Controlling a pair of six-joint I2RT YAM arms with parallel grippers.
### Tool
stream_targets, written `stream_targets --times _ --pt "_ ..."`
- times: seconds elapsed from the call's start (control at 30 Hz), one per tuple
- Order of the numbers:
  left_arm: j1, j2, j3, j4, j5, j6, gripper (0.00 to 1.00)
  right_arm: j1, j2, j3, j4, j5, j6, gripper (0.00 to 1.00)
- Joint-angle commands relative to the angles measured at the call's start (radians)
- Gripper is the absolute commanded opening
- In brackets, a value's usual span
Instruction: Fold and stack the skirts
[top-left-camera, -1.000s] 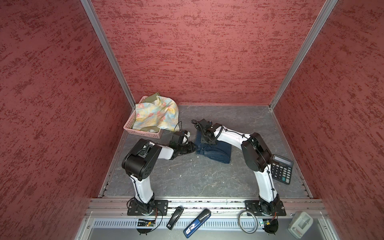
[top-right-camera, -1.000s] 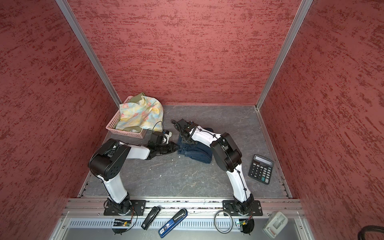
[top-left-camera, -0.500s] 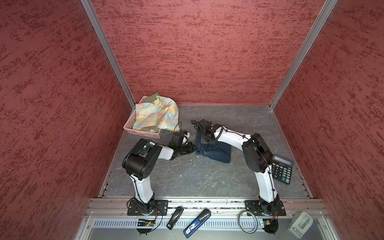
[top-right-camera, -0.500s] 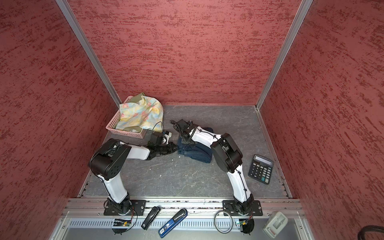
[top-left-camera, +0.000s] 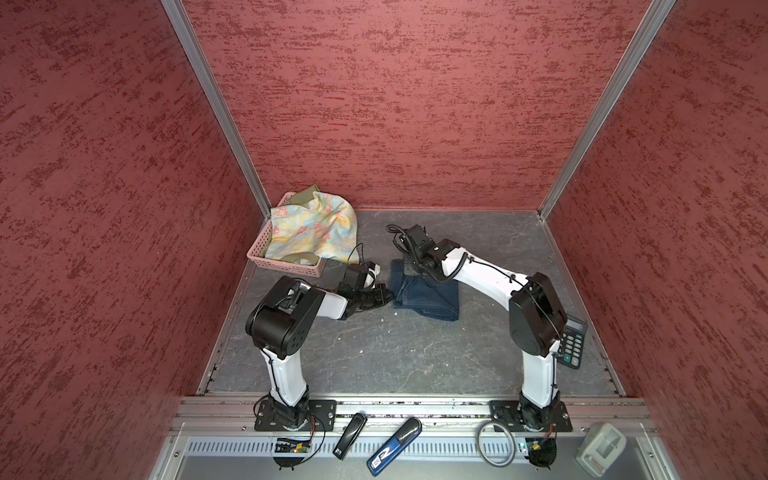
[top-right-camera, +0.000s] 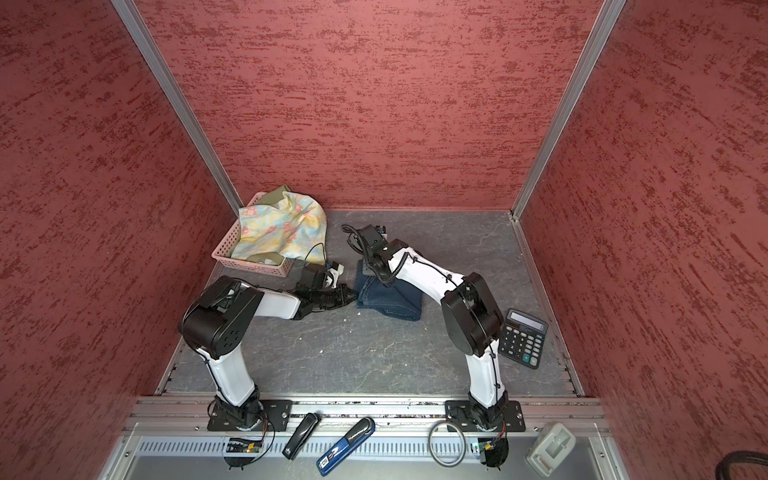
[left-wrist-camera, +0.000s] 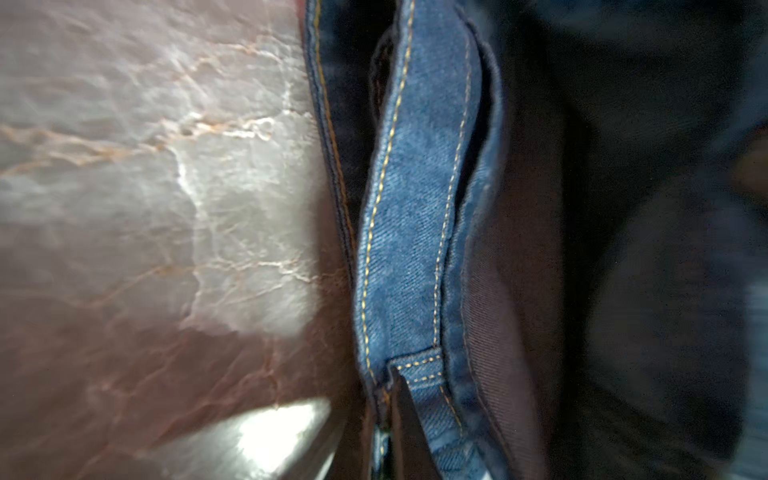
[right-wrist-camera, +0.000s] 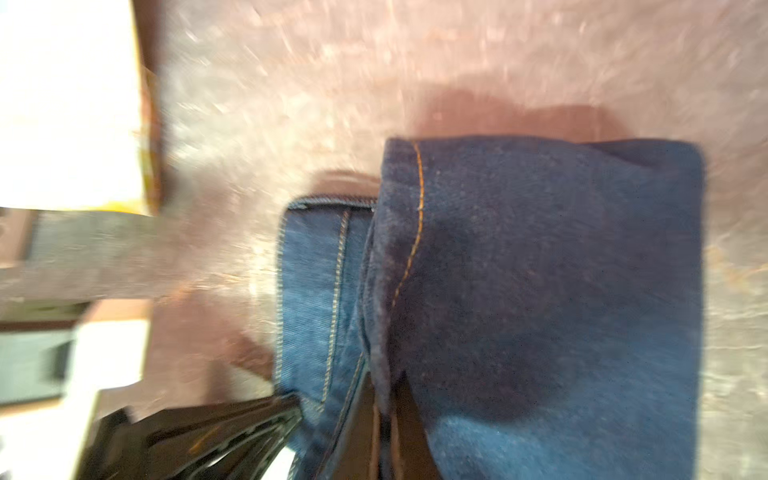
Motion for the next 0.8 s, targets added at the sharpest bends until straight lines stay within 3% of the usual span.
stream_targets --times 0.0,0.3,0.33,0.43,0.53,0.7,0.77 --pt "-0.005 0.047 -0.017 -0.085 -0.018 0.007 0.08 -0.002 -0.027 0.022 0.041 -0.021 -0.035 0.00" --pt "-0.003 0.035 -0.018 -0.093 -0.020 0.008 0.08 -0.002 0.053 -0.018 0.042 -0.095 -0.072 0.00" --pt "-0.003 0.036 -0.019 -0.093 -0.020 0.009 0.07 -0.003 0.062 -0.021 0.044 -0.105 -0.078 0.04" --pt "-0.003 0.032 -0.020 -0.093 -0.018 0.007 0.08 -0.002 0.090 -0.002 0.026 -0.111 -0.093 0.30" --pt "0.000 0.029 -0.022 -0.091 -0.017 0.005 0.07 0.000 0.106 0.032 0.003 -0.092 -0.103 0.49" --pt "0.007 0.034 -0.027 -0.079 -0.009 0.003 0.07 -0.001 0.114 0.055 0.003 -0.073 -0.105 0.67" --pt "0.011 0.039 -0.033 -0.066 -0.002 -0.004 0.07 0.000 0.130 0.072 -0.013 -0.065 -0.100 0.69"
